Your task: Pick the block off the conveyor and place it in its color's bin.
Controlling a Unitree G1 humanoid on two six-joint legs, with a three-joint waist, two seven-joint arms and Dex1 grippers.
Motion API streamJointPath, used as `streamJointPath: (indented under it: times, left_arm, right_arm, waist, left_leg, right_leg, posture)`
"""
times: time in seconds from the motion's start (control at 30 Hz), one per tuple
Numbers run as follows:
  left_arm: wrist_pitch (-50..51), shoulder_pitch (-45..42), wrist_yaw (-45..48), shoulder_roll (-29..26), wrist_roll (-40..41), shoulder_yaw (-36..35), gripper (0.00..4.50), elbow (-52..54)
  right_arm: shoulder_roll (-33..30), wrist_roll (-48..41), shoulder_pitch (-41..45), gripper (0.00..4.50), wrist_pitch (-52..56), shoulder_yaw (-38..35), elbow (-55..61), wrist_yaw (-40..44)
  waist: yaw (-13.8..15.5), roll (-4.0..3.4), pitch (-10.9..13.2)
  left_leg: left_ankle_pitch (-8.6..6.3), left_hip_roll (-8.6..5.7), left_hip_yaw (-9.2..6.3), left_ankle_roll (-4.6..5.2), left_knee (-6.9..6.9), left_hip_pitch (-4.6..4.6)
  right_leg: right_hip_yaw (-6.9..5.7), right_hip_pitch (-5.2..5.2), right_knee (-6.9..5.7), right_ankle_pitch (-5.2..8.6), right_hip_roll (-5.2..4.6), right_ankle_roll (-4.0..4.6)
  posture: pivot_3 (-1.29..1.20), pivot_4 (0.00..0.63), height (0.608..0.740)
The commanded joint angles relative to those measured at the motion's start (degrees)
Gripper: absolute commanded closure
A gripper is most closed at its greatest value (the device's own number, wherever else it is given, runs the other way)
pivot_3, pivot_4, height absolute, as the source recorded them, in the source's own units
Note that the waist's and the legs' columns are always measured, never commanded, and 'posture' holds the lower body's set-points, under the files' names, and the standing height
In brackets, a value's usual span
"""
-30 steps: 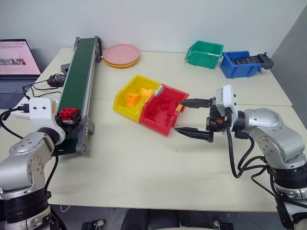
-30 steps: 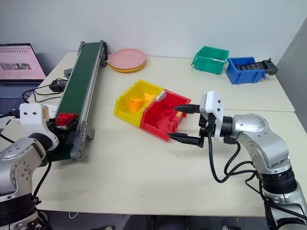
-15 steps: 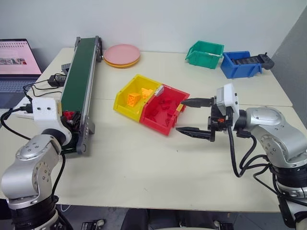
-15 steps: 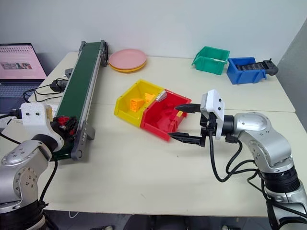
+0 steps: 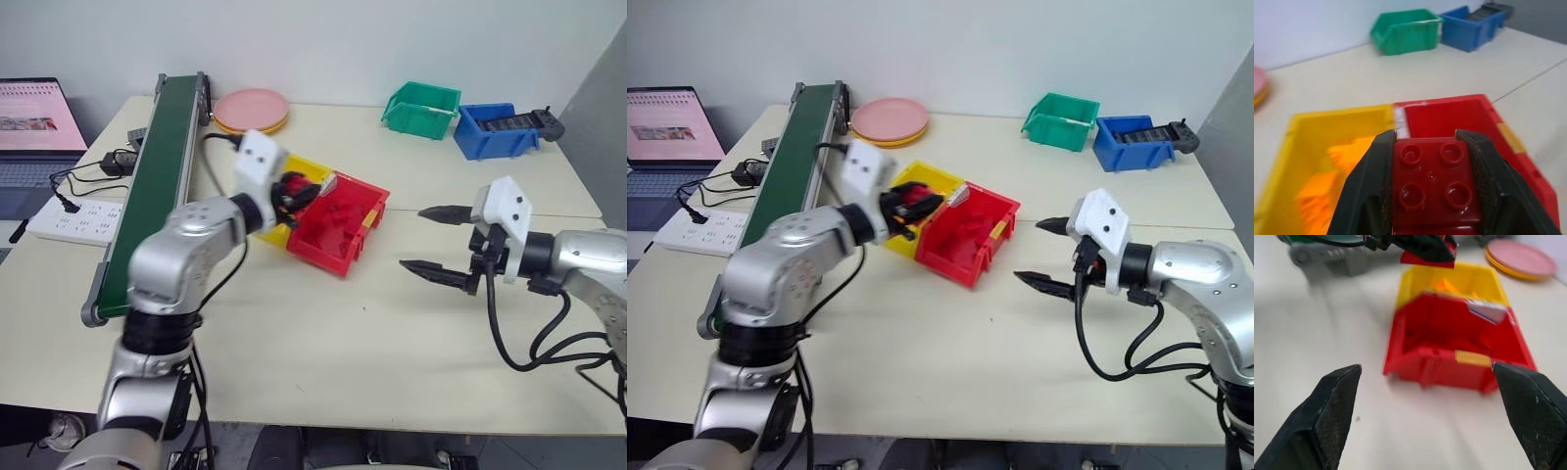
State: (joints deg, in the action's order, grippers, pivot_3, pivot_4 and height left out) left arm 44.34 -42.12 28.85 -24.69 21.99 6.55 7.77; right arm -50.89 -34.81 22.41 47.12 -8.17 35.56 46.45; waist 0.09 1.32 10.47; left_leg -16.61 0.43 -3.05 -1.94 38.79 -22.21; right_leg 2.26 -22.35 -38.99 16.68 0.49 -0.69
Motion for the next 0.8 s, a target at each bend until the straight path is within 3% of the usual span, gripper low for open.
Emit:
streamJointPath:
  times: [0.03, 0.3, 0.37, 0.43, 0.8]
  left_arm:
    - [-6.6, -3.0, 3.5, 0.8, -3.6, 2.8, 2.96, -5.0]
    - [-12.2, -4.4, 5.2, 2.8, -7.7, 3.7, 2.97, -11.1]
    - [-12.8, -4.5, 5.5, 3.1, -8.0, 3.5, 2.26, -11.5]
    - [-12.9, -4.5, 6.0, 3.4, -7.8, 3.3, 2.09, -11.6]
    - [-11.1, -3.9, 7.1, 3.5, -7.0, 1.8, 0.02, -8.5]
  right_arm:
    - [-2.0, -3.5, -1.5, 0.0, 3.2, -5.3, 6.1, -1.9]
    - [-2.9, -6.6, -3.9, 0.0, 5.7, -8.0, 9.6, -4.8]
    - [-3.2, -6.7, -4.0, 0.0, 5.7, -8.1, 9.7, -5.2]
    - [-3.5, -6.5, -4.3, 0.0, 5.3, -8.2, 9.5, -5.3]
    - [-4.4, -4.9, -5.6, 0.0, 2.0, -7.3, 8.5, -4.6]
  waist:
    - [-0.4, 0.0, 0.0]
    - [-0.5, 0.0, 0.0]
    - [-0.5, 0.0, 0.0]
    - [-0.3, 0.0, 0.0]
    - [-0.2, 0.0, 0.0]
  left_leg:
    - [0.0, 0.02, 0.02, 0.0, 0.0, 0.01]
    - [-0.01, 0.09, -0.01, 0.03, 0.0, 0.07]
    - [-0.01, 0.08, 0.0, 0.03, 0.02, 0.07]
    - [-0.01, 0.09, -0.01, 0.02, 0.01, 0.07]
    - [-0.01, 0.09, -0.01, 0.02, 0.01, 0.06]
  right_leg:
    - [0.03, 0.0, 0.0, 0.0, 0.01, 0.0]
    - [0.05, 0.01, -0.06, 0.0, 0.15, 0.0]
    - [0.06, 0.02, -0.05, 0.0, 0.14, 0.0]
    - [0.05, 0.02, -0.04, 0.0, 0.14, -0.01]
    - [0.04, 0.02, -0.05, 0.0, 0.14, -0.01]
  posture:
    - [0.0, 0.15, 0.74]
    - [0.0, 0.15, 0.74]
    - [0.0, 0.15, 0.74]
    - [0.0, 0.15, 0.74]
    - [0.0, 0.15, 0.74]
